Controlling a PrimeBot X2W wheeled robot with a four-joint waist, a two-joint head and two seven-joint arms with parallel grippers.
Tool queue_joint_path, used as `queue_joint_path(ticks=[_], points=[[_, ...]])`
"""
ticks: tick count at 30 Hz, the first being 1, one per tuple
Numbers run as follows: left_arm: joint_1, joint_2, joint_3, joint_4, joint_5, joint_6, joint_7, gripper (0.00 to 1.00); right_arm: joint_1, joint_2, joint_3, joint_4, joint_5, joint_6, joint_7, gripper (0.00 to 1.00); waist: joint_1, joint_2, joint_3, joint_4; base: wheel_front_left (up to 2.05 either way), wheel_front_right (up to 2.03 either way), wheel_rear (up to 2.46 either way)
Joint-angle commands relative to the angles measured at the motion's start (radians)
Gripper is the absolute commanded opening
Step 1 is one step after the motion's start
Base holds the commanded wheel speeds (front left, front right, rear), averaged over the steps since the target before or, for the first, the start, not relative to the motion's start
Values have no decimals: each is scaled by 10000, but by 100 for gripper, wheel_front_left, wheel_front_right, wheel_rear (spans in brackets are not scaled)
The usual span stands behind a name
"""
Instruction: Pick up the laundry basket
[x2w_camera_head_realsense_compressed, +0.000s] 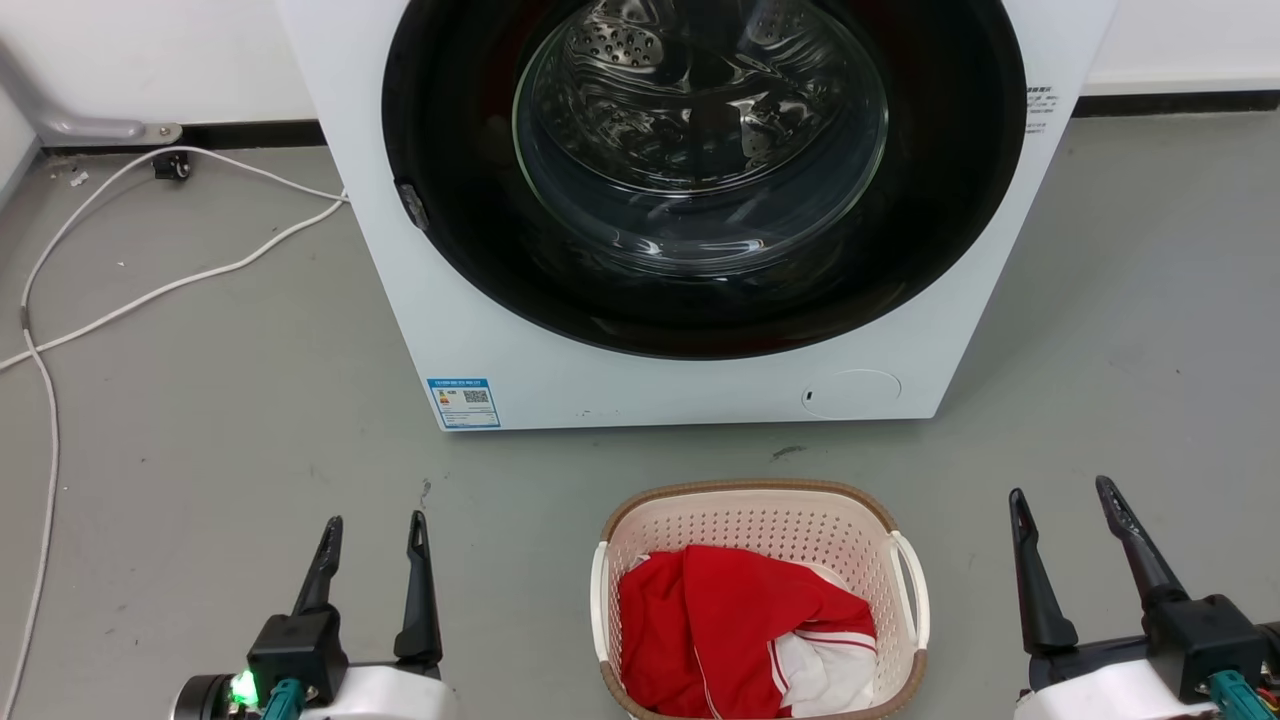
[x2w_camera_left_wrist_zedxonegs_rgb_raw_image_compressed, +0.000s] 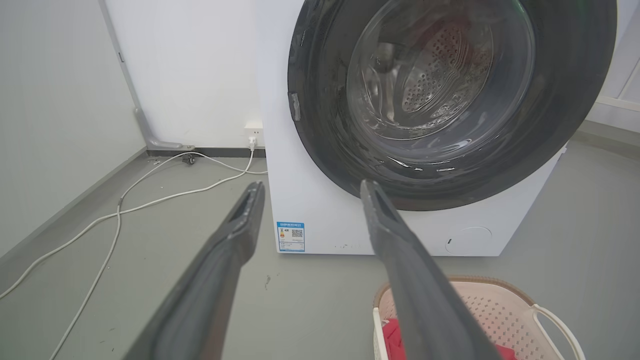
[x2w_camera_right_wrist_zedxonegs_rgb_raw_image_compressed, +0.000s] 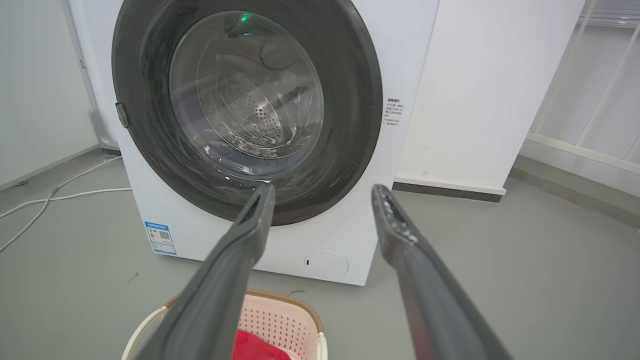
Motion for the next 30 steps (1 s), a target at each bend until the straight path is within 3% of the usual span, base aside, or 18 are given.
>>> queue_joint_path(ticks=[1, 13, 21, 30], points=[[-149, 18, -55, 107, -77, -25, -28, 100, -90, -12, 10, 94, 22, -3, -24, 100, 0, 0, 32, -26, 0, 0, 0], [-1777, 20, -438, 2141, -275, -617, -28, 100, -1234, -9, 2, 1974, -213, -5, -23, 100, 0, 0, 1076, -210, 0, 0, 0], [-3810, 17, -811, 4571, -497, -1210, -26, 100, -3016, -11, -265, 3770, -537, -5, -24, 100, 0, 0, 2517, -382, 0, 0, 0], [-6186, 18, -1403, 7548, -615, -1534, -28, 100, -5181, -111, -299, 6138, -1365, -5, -24, 100, 0, 0, 4197, -702, 0, 0, 0]])
